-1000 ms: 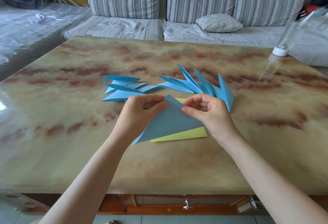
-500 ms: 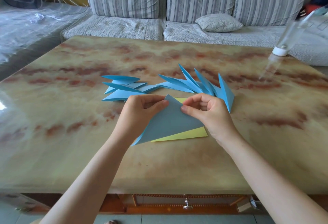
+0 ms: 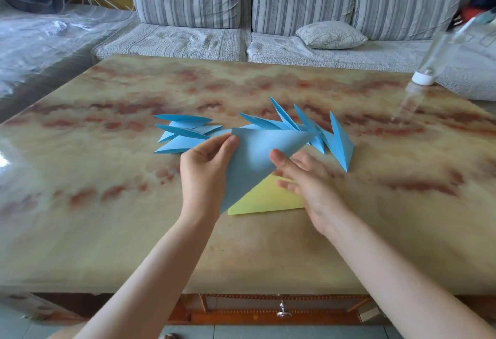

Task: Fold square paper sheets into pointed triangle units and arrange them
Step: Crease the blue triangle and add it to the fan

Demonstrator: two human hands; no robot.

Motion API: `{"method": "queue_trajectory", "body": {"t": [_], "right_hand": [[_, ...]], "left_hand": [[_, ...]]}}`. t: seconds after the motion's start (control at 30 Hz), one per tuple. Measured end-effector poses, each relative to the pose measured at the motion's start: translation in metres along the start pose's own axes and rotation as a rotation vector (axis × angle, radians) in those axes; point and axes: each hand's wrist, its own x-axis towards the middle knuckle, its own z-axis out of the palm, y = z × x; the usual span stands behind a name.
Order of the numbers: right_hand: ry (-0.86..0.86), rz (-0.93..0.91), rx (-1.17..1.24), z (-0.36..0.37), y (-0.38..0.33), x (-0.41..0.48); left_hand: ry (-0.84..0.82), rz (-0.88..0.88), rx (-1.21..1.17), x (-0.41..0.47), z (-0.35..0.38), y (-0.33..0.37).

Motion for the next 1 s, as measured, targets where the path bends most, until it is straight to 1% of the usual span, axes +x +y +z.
{"method": "queue_trajectory", "body": {"t": [0.07, 0.13, 0.23, 0.33, 0.5, 0.73, 0.9, 1.0], "right_hand": [[-0.089, 0.041, 0.071, 0.005, -0.001, -0.003], [-0.121, 0.053, 0.124, 0.007, -0.002, -0.004], [-0.089, 0.066, 0.13, 0.009, 0.001, -0.001], [-0.027, 0.077, 0.13, 0.007, 0.002, 0.0], [-0.01, 0.086, 0.132, 0.002, 0.0, 0.002], [-0.019, 0.065, 0.123, -0.001, -0.003, 0.002], [-0.049, 0.047, 0.092, -0.004, -0.005, 0.001], [-0.066, 0.043, 0.078, -0.004, -0.006, 0.001]], "left_hand": [[0.021, -0.036, -0.041, -0.003, 0.003, -0.002], [0.037, -0.09, -0.098, -0.004, 0.004, -0.004], [0.02, -0.189, -0.224, -0.004, 0.005, -0.006], [-0.013, -0.217, -0.244, -0.007, 0.005, -0.005], [-0.078, -0.279, -0.286, -0.008, 0.006, 0.0], [-0.167, -0.304, -0.239, -0.003, 0.001, 0.003], [-0.221, -0.234, -0.153, -0.001, -0.003, 0.006], [-0.248, -0.251, -0.141, 0.0, -0.004, 0.004]]}}
